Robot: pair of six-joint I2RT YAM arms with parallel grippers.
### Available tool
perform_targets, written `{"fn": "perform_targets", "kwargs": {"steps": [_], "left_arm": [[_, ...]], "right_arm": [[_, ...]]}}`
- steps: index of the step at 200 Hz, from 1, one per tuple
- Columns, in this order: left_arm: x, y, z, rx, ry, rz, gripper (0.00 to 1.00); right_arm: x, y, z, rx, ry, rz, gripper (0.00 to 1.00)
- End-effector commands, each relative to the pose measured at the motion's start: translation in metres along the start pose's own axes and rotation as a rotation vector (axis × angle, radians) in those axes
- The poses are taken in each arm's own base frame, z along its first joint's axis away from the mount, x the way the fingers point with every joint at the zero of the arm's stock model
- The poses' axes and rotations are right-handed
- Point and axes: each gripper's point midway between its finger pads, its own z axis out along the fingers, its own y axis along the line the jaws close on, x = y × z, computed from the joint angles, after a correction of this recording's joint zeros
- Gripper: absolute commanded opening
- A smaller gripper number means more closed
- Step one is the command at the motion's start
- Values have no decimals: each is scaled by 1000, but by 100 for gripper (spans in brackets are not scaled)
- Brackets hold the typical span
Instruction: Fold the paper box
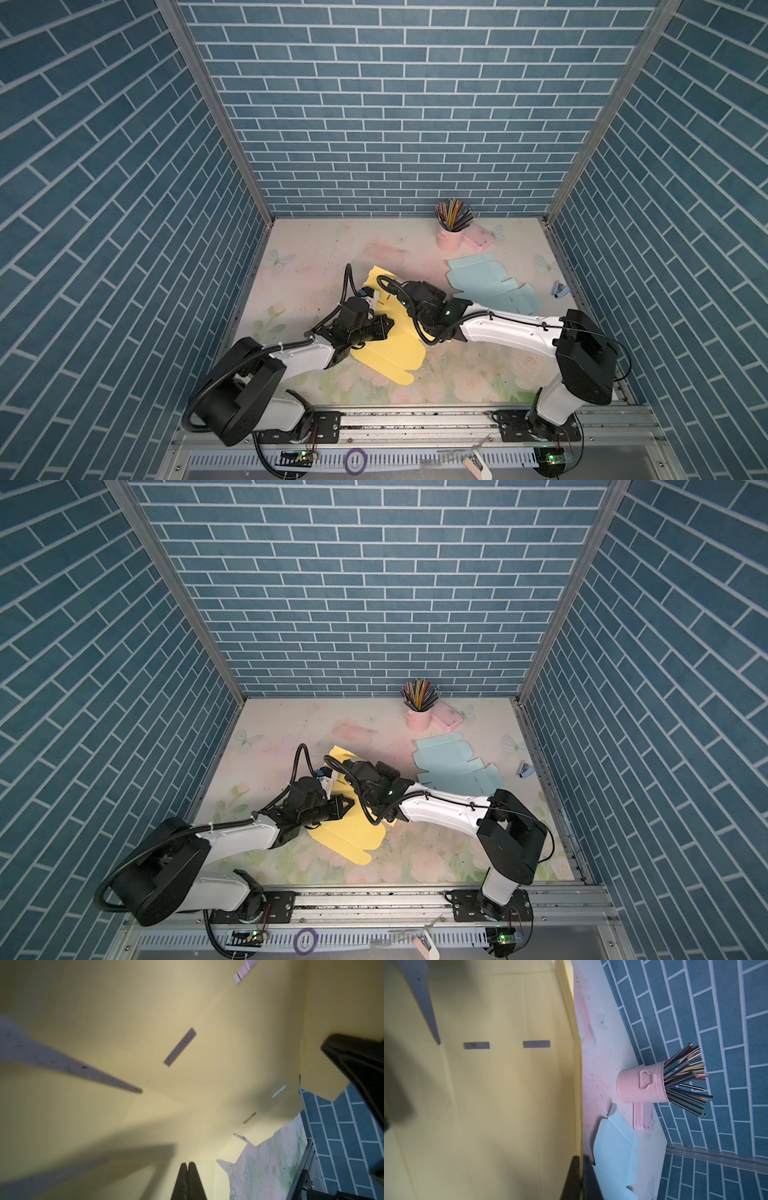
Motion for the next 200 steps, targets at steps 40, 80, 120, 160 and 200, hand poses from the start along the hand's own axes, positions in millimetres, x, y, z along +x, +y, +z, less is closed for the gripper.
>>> {"fn": "perform_targets", "kwargs": {"steps": [40, 80, 120, 160, 200], "left_arm": [[-6, 16, 26, -8, -94, -76, 0], [-2, 24, 30, -17, -104, -80, 0], [-6, 18, 22, 39, -115, -72, 0], [-3, 19, 1, 100, -100, -103, 1], [-20, 8, -34, 143, -120, -94, 2]], "right_arm": [[-2, 20, -5, -35, -7, 42, 0], [2, 44, -12, -123, -25, 44, 0], [20, 55, -2, -104, 25, -30, 0], [22, 33, 6, 26, -2, -137, 0], [2, 10, 3, 119, -62, -185, 0]]}}
